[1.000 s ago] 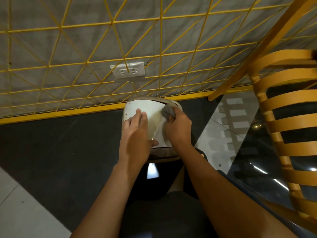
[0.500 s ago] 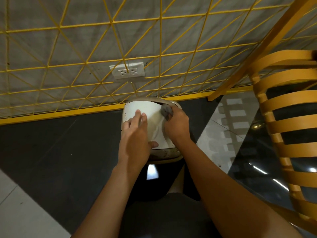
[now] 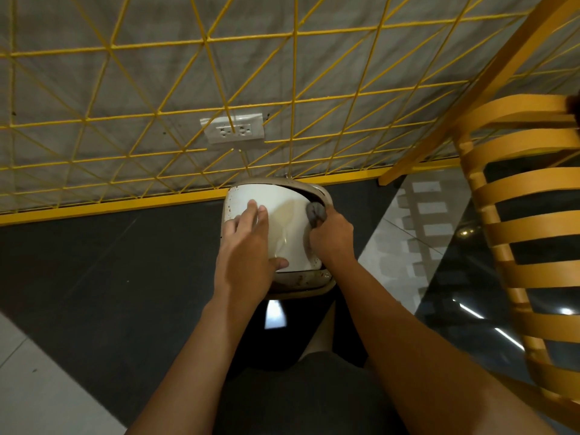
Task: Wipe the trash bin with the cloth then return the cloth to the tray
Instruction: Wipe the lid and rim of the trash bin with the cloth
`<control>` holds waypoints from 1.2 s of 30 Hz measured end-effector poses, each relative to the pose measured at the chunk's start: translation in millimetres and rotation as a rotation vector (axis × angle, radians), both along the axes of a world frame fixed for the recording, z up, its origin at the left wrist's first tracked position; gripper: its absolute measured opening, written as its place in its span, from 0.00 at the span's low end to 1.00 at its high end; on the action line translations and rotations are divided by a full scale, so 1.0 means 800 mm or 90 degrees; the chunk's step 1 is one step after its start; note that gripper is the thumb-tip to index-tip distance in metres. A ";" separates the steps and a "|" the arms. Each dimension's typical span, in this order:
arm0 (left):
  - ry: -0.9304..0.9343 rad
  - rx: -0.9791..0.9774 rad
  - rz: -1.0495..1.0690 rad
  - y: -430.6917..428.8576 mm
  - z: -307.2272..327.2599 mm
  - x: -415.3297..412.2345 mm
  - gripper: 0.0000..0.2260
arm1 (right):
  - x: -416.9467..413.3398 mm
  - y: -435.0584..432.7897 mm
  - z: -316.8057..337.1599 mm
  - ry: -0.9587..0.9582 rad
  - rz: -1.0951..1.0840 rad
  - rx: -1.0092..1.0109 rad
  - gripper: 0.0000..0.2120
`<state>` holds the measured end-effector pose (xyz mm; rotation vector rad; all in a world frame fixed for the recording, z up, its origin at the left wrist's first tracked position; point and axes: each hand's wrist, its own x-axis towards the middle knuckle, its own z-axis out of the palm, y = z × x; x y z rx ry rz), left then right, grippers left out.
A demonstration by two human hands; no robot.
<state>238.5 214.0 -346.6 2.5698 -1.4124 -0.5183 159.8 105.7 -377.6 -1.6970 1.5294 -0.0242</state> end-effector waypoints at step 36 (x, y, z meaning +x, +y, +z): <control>0.015 0.048 -0.007 0.010 -0.007 -0.004 0.46 | -0.087 0.057 -0.011 -0.042 -0.117 0.040 0.16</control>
